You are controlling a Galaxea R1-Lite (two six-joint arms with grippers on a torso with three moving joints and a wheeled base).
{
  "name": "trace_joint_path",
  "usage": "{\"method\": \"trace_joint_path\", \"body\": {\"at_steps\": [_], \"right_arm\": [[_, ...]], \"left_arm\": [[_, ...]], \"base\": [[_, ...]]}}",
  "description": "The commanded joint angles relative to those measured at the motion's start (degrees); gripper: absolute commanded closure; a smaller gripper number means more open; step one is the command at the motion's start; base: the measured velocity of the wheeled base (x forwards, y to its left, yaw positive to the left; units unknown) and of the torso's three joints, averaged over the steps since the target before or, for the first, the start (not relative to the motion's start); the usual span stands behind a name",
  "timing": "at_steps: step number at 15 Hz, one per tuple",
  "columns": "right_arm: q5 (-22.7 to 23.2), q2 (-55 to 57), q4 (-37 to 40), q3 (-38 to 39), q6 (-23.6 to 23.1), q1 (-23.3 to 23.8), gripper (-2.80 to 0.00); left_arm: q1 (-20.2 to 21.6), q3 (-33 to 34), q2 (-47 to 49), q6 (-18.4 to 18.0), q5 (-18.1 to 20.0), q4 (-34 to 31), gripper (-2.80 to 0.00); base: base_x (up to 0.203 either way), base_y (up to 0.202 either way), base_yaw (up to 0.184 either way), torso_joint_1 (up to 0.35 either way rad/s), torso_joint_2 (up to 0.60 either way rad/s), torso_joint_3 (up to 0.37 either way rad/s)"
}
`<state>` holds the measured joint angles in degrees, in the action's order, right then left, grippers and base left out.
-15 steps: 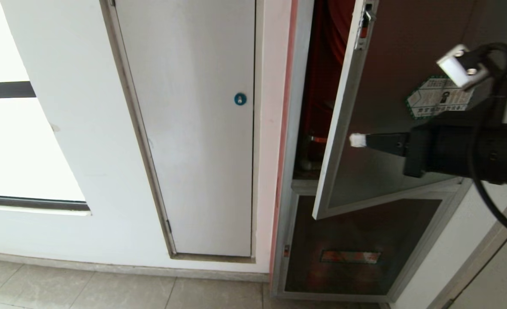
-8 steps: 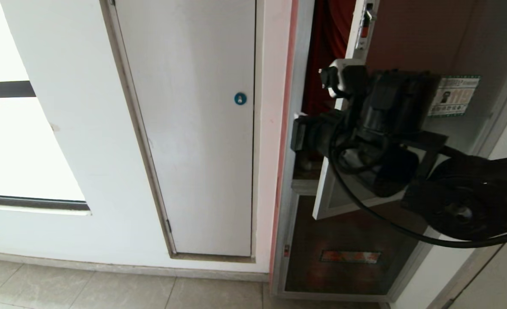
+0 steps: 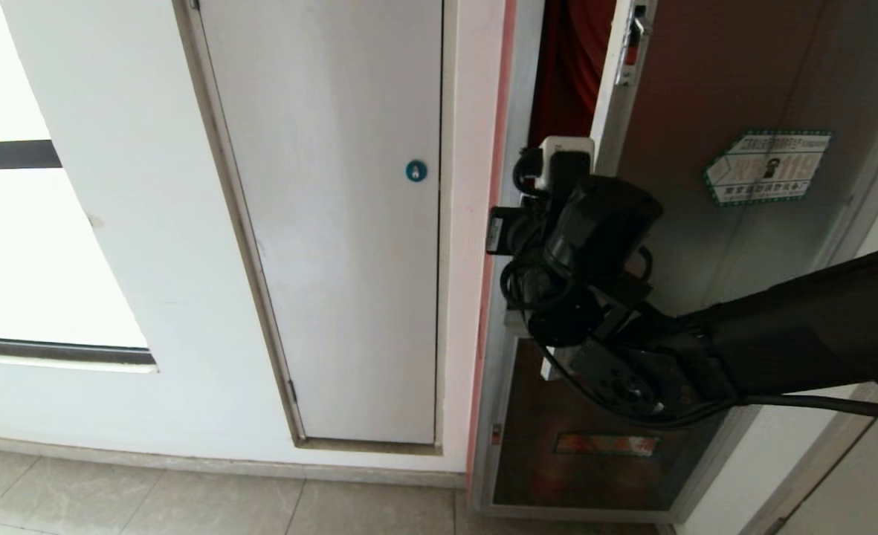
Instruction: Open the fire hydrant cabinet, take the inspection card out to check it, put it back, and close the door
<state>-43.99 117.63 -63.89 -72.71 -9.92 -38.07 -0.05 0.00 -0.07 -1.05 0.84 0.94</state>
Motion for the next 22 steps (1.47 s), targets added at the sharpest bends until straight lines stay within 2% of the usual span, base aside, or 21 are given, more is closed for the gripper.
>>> {"method": "trace_joint_path", "body": {"at_steps": [1,7,9,12,22], "right_arm": [[-1.1,3.0,-1.5,-2.2,-0.3,0.3,0.00],[-6.5,7.2,-3.8,-10.3,-0.6,2.5,0.00],[-7.0,8.7,-5.6,-11.9,-0.8,2.6,0.00],[-7.5,11.6,-11.3,-15.1,-4.9,3.7,0.00],[-8.4,10.1,-13.5,-14.3,-5.1,4.9,0.00]], "left_arm": [[0.0,0.4,0.0,0.0,-0.1,0.0,0.00],[0.0,0.4,0.0,0.0,0.0,0.0,0.00],[0.0,0.4,0.0,0.0,0.0,0.0,0.00],[0.0,0.4,0.0,0.0,0.0,0.0,0.00],[0.0,0.4,0.0,0.0,0.0,0.0,0.00]], "base": [[0.000,0.000,0.000,0.000,0.00,0.000],[0.000,0.000,0.000,0.000,0.00,0.000],[0.000,0.000,0.000,0.000,0.00,0.000],[0.000,0.000,0.000,0.000,0.00,0.000],[0.000,0.000,0.000,0.000,0.00,0.000]]}}
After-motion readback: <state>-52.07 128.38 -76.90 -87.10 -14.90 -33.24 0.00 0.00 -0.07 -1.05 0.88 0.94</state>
